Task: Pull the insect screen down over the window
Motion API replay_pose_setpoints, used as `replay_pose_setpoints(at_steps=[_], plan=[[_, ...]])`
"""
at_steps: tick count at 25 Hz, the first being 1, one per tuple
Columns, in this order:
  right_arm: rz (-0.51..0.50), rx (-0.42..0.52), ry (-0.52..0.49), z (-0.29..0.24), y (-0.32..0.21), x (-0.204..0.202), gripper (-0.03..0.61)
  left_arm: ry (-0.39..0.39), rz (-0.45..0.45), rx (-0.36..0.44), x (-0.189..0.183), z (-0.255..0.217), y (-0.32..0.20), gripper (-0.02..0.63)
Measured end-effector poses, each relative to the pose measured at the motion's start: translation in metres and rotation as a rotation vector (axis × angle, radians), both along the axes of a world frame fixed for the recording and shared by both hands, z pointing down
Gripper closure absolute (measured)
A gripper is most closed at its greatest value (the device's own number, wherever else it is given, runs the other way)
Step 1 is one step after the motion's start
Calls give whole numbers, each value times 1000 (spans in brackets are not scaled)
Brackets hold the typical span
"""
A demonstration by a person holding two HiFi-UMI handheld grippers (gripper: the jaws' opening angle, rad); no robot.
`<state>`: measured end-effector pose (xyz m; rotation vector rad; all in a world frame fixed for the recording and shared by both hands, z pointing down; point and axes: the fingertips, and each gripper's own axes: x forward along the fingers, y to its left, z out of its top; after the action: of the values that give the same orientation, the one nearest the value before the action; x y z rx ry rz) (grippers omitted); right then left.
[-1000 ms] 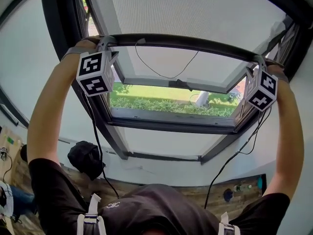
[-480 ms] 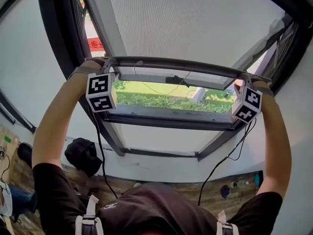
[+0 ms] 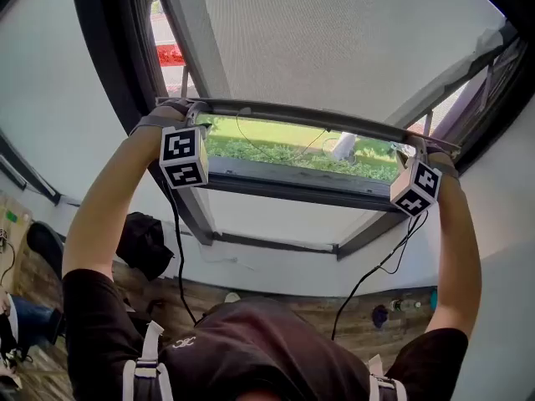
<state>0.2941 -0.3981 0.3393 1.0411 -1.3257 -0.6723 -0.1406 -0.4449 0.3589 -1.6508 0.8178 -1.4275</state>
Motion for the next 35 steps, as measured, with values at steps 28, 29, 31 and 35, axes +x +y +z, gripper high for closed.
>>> replay_pose_setpoints(at_steps=[28, 29, 31, 35], plan=[[25, -209, 14, 102, 4, -2, 446, -36, -31, -171, -1, 101, 5, 479], [27, -220, 14, 110, 4, -2, 446, -39, -31, -180, -1, 108, 5, 479], [30, -244, 13, 124, 6, -2, 446, -44, -31, -199, -1, 122, 5, 480], [37, -274, 8, 145, 6, -1, 446, -50, -36, -224, -1, 145, 5, 486]])
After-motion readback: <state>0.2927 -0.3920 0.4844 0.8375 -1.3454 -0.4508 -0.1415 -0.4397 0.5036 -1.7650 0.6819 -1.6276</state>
